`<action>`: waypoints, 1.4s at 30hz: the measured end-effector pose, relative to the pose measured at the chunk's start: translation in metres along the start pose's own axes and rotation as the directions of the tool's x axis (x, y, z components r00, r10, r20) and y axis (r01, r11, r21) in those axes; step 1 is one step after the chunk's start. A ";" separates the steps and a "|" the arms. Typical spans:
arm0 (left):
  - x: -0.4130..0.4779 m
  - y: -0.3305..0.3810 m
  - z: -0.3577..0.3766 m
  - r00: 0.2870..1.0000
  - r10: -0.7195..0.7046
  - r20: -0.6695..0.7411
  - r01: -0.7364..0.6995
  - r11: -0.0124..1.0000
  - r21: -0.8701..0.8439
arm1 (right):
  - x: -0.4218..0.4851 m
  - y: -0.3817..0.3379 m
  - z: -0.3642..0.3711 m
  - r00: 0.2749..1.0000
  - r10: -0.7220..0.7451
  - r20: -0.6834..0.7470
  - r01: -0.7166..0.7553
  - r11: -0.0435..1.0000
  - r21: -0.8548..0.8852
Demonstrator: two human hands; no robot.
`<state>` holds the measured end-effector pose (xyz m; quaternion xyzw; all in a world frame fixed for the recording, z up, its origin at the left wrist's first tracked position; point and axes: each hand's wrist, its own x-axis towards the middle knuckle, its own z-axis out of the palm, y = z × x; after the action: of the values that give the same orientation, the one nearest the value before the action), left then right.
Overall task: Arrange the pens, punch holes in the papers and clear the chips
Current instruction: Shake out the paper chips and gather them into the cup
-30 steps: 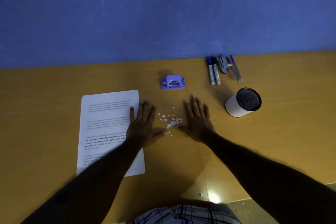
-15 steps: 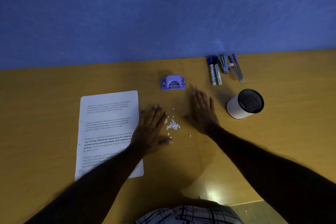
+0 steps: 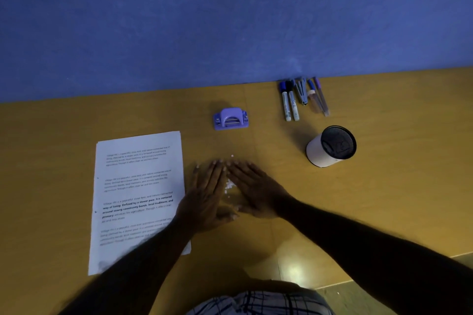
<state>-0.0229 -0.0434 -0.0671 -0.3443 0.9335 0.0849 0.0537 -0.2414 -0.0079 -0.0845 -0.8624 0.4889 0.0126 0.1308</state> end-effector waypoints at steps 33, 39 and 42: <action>-0.011 0.027 -0.003 0.990 -0.107 0.092 0.111 0.993 -0.039 | -0.082 -0.026 0.013 0.819 0.569 -0.070 -0.559 0.819 0.129; -0.018 0.037 -0.007 0.991 -0.126 0.039 0.128 0.989 -0.070 | -0.067 -0.061 0.020 0.856 0.510 -0.086 -0.505 0.860 0.069; -0.028 0.025 -0.013 0.986 -0.168 0.002 0.168 0.983 -0.072 | -0.045 -0.077 0.017 0.869 0.490 -0.073 -0.487 0.871 0.060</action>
<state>-0.0188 -0.0094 -0.0472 -0.4236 0.8976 0.1130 0.0463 -0.1984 0.0715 -0.0776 -0.7078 0.6963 -0.0016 0.1193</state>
